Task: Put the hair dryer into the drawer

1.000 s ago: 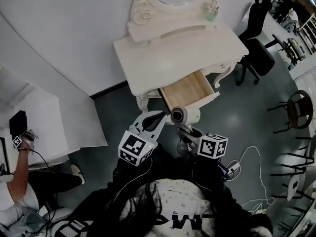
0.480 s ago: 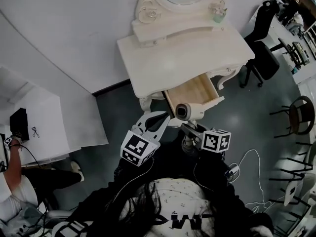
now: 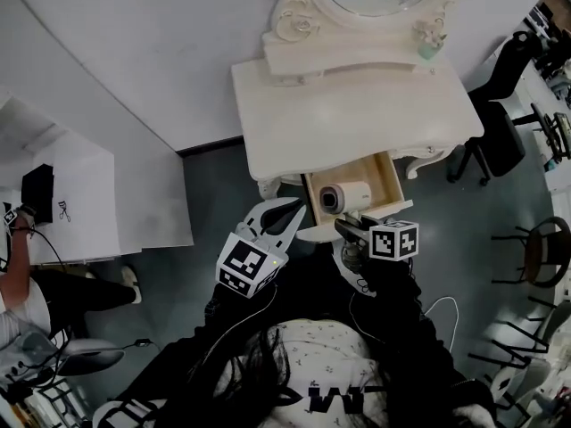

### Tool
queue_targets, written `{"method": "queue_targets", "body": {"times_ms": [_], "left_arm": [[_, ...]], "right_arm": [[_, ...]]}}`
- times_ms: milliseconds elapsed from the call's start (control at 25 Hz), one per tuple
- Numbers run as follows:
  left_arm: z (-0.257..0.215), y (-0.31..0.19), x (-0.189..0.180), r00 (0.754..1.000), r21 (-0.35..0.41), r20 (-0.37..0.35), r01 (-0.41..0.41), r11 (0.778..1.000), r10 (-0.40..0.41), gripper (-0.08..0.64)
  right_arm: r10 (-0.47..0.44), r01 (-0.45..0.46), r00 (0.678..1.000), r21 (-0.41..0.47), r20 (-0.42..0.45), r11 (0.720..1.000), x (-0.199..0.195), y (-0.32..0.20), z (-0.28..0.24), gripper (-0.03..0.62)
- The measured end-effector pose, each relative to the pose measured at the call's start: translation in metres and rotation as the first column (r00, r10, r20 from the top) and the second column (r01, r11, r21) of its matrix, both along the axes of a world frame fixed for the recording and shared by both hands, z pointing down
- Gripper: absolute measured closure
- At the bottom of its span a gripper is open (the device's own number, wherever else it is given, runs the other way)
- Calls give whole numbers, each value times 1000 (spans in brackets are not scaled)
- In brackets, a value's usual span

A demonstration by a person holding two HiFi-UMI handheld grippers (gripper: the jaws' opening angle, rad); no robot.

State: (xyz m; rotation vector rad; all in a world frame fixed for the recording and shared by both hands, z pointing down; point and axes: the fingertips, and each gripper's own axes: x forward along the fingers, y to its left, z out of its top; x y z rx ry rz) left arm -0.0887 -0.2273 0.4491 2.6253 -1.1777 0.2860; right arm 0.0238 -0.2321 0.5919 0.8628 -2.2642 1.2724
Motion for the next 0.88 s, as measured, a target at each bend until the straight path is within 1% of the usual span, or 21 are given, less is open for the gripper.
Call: {"method": "queue_targets", "body": {"times_ms": [160,280,440,640,760,840,880], "left_arm": [[3,-17,4,999,-14,7,49,999,-48,558],[5,-28,5,996,-19,9,88,996,-88,558],[6,-42,9,991,-19,19,136,990,-136,558],[5,-51,10,981,-18,28,195,981,-194,558],[5,-52,9,971,-22,36,237,971,-236,559],[5,-51,8,963,-24,44,267,963,-266,559],[5,-51,7,959,-25,48,279,960,-278,560]], "right_arm": [[-132,131,990,-33,-43,991,2,-18,15,382],[-260,255,961,-55,-95,965,2,-26,30,382],[-400,391,907,-87,-131,916,6,-37,49,382],[-515,493,843,-158,-156,855,15,-51,69,382],[-594,564,785,-193,-176,803,20,-58,81,382],[-646,609,744,-221,-172,761,22,-59,88,382],[-665,625,729,-238,-164,744,23,-60,92,382]]}}
